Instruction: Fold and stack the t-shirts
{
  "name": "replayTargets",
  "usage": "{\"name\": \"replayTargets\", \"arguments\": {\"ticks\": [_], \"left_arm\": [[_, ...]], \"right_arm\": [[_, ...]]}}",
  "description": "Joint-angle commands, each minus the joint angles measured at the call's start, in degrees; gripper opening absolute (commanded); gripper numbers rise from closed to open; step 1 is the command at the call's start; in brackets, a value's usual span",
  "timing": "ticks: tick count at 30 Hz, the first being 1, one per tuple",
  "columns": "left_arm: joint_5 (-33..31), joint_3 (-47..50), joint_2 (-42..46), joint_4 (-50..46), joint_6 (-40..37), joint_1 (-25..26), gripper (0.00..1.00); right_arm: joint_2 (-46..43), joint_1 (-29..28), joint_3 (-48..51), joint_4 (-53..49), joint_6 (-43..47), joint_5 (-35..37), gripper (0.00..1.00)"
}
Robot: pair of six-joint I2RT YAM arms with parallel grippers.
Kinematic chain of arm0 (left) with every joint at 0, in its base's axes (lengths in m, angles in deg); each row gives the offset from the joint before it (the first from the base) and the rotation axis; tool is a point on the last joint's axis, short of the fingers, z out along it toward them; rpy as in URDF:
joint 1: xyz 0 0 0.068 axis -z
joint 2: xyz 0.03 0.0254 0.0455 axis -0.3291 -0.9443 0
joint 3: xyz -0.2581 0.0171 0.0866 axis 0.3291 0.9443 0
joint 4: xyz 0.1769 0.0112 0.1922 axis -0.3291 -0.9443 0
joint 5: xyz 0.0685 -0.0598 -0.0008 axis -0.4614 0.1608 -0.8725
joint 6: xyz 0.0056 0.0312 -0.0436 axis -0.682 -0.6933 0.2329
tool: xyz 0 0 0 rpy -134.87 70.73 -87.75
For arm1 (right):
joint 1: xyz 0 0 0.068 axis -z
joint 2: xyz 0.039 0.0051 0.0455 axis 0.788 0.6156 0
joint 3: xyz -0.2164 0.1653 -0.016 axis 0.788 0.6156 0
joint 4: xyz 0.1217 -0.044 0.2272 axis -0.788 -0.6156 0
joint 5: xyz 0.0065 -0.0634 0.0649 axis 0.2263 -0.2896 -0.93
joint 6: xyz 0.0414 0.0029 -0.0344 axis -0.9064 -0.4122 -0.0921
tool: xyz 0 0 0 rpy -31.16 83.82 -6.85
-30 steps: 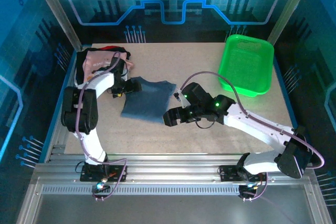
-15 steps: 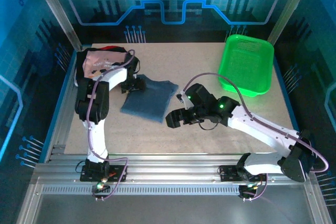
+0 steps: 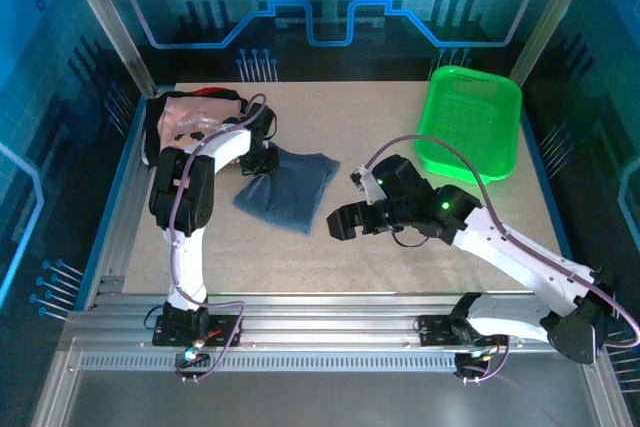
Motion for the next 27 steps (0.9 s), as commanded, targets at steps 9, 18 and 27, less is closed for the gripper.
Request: {"name": "replayTargets", "arguments": {"ticks": [9, 18, 27], "left_arm": [[-3.5, -10.1, 11.5, -8.6, -10.6, 0.2, 0.0], [-3.6, -20.0, 13.9, -12.6, -15.0, 0.1, 0.0], [-3.8, -34.7, 12.4, -17.8, -18.9, -0.4, 0.0]], "right_arm": [[-6.7, 1.2, 3.6, 0.4, -1.0, 0.8, 0.97], [-10.0, 1.5, 4.7, 0.9, -1.8, 0.9, 1.0], [-11.8, 1.6, 4.3, -1.1, -1.1, 2.5, 1.0]]}}
